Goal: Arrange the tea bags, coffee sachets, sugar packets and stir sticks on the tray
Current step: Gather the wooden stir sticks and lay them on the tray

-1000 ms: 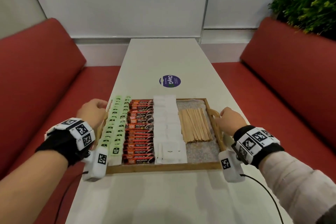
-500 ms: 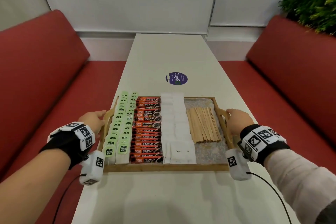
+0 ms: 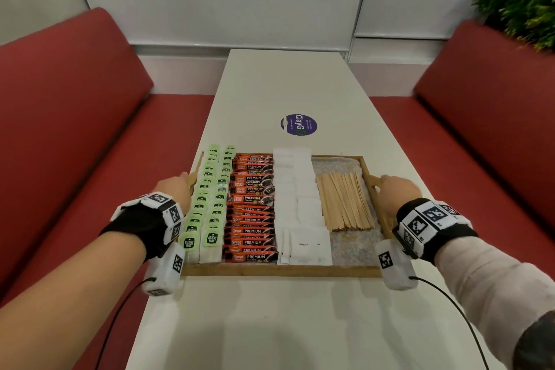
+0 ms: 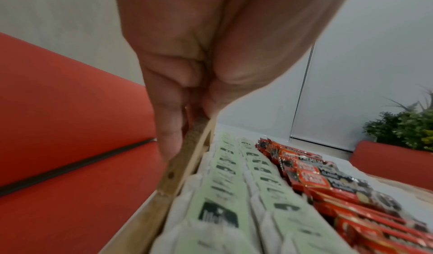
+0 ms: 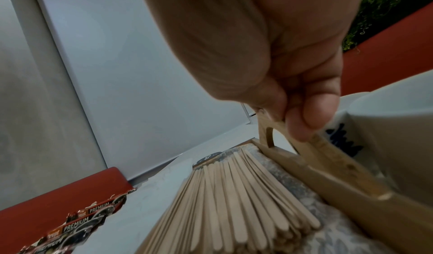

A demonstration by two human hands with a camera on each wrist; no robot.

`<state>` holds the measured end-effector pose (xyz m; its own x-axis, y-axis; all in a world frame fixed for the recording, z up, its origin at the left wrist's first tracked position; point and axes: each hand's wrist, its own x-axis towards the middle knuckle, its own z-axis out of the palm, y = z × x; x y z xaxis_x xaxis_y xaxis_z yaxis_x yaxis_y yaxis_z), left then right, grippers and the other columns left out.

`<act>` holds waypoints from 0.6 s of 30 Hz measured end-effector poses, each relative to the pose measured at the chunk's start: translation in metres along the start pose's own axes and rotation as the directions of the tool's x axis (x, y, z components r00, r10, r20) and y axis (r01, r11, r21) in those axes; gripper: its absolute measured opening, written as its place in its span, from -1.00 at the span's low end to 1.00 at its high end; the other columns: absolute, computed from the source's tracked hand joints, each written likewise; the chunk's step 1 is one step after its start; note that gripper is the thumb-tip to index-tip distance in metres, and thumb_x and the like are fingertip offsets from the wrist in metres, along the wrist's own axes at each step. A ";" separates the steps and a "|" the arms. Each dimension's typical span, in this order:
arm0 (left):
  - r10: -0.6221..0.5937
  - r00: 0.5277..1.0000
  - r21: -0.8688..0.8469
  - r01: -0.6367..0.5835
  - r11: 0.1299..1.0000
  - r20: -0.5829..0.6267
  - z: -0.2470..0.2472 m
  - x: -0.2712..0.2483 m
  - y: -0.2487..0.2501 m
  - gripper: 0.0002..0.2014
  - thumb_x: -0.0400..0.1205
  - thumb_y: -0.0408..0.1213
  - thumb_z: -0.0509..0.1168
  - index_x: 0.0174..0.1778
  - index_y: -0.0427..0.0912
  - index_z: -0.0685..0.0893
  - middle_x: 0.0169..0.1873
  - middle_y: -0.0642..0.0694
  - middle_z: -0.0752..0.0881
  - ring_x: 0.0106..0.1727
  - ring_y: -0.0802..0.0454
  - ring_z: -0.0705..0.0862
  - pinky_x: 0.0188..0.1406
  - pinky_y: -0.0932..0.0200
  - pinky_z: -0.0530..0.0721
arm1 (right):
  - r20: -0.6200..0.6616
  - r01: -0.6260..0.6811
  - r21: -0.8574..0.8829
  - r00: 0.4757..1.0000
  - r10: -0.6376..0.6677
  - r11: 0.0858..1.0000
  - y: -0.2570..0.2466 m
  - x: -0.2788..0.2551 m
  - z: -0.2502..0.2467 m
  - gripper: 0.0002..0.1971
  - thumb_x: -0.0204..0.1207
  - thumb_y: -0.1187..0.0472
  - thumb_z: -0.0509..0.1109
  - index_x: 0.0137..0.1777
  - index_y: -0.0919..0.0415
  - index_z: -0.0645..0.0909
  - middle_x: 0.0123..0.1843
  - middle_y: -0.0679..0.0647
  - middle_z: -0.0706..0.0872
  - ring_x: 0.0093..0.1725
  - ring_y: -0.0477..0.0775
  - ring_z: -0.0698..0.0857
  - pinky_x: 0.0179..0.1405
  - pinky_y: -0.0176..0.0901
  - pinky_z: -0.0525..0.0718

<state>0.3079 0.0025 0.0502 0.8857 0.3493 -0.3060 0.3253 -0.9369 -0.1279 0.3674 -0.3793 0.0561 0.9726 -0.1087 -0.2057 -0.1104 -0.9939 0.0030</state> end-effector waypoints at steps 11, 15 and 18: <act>-0.071 0.997 -0.127 0.073 0.989 0.023 0.004 0.032 0.006 -0.46 0.67 -0.37 0.11 0.58 -0.34 0.14 0.27 -0.37 0.58 0.22 -0.30 0.62 -0.07 -0.04 0.56 | -0.009 -0.053 0.035 0.999 0.053 0.998 -0.016 0.001 -0.009 -0.69 0.70 0.29 0.07 0.36 0.34 0.47 0.31 0.26 0.64 0.29 0.23 0.62 0.15 -0.07 0.56; -0.068 0.998 -0.159 0.066 0.985 -0.004 0.002 0.044 0.006 -0.50 0.66 -0.36 0.14 0.52 -0.35 0.21 0.20 -0.36 0.62 0.17 -0.31 0.64 -0.11 -0.04 0.56 | -0.004 -0.063 0.061 0.998 0.063 0.996 -0.022 0.006 -0.011 -0.70 0.71 0.27 0.06 0.31 0.36 0.49 0.27 0.28 0.65 0.24 0.25 0.64 0.06 -0.07 0.56; -0.060 0.997 -0.195 0.068 0.978 0.046 -0.002 0.055 0.006 -0.46 0.70 -0.31 0.07 0.61 -0.29 0.12 0.38 -0.41 0.50 0.32 -0.37 0.55 0.17 -0.13 0.56 | 0.001 -0.066 0.050 0.998 0.066 0.997 -0.027 0.015 -0.012 -0.73 0.70 0.29 0.07 0.26 0.36 0.52 0.24 0.26 0.67 0.21 0.23 0.65 -0.03 -0.11 0.53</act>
<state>0.3592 0.0160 0.0343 0.8481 0.4056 -0.3408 0.4433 -0.8956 0.0375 0.3872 -0.3548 0.0651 0.9630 -0.1743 -0.2057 -0.1847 -0.9822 -0.0327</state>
